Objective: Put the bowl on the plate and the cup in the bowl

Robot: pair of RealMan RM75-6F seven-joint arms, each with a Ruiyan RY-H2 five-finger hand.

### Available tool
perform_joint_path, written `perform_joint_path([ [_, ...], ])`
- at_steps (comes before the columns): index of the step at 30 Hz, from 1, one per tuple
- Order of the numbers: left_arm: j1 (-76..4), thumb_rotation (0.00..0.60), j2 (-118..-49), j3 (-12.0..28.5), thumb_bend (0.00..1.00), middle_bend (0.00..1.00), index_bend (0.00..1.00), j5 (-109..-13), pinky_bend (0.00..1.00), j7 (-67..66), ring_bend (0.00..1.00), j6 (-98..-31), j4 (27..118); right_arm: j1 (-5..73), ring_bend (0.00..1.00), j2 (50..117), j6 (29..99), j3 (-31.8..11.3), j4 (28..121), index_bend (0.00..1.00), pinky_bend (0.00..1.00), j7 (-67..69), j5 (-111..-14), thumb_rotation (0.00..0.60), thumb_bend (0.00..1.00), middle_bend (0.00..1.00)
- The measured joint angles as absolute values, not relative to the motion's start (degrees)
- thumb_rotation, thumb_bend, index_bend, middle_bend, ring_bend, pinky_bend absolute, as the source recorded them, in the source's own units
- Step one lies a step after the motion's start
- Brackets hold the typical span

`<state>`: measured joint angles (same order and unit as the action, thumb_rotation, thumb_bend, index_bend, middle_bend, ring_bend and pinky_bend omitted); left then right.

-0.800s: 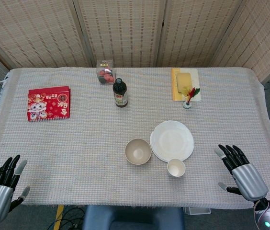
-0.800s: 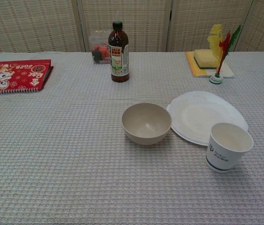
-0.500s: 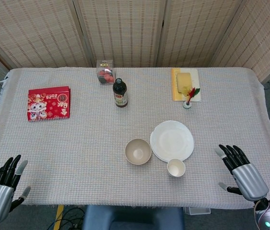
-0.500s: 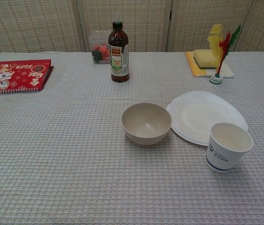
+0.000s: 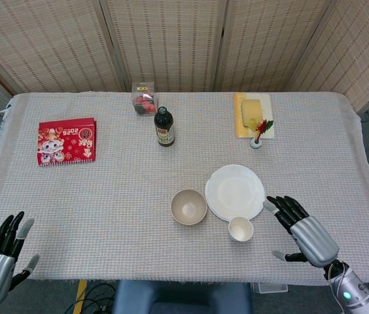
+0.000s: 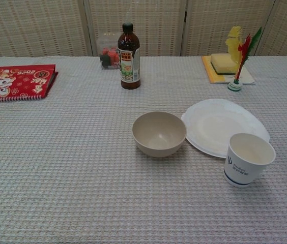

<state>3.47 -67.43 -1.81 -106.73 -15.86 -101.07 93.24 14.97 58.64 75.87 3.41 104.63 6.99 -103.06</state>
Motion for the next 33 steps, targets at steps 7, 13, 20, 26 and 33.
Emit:
perform_joint_path([
  [7,3.3,0.600,-67.3,-1.8,0.31,0.00,0.00,-106.3,0.26,-15.6,0.00,-100.4,93.3,22.6,0.00,58.3,63.9,-1.5,112.5,0.00,0.00,2.6,-94.6,0.600,0.04,0.00],
  [13,3.4,0.600,-66.8,-1.6,0.31,0.00,0.00,-106.0,0.26,-14.4,0.00,-100.9,93.3,29.9,0.00,62.5,54.5,-5.9,114.5,0.00,0.00,-4.0,-81.9,0.600,0.01,0.00],
  [20,3.2,0.600,-66.5,-1.3,0.31,0.00,0.00,-105.3,0.26,-13.4,0.00,-100.7,93.1,37.2,0.00,71.9,49.0,-9.5,111.4,0.00,0.00,-10.3,-68.1,0.600,0.01,0.00],
  [26,2.9,0.600,-66.0,-0.9,0.31,0.00,0.00,-103.9,0.26,-11.9,0.00,-100.1,92.9,40.8,0.00,76.9,47.5,-10.8,106.9,0.00,0.00,-11.5,-64.5,0.600,0.01,0.00],
  [33,2.7,0.600,-65.8,-0.8,0.31,0.00,0.00,-103.6,0.26,-10.9,0.00,-100.1,92.7,43.2,0.00,82.2,46.7,-11.1,101.8,0.00,0.00,-11.0,-63.0,0.600,0.00,0.00],
])
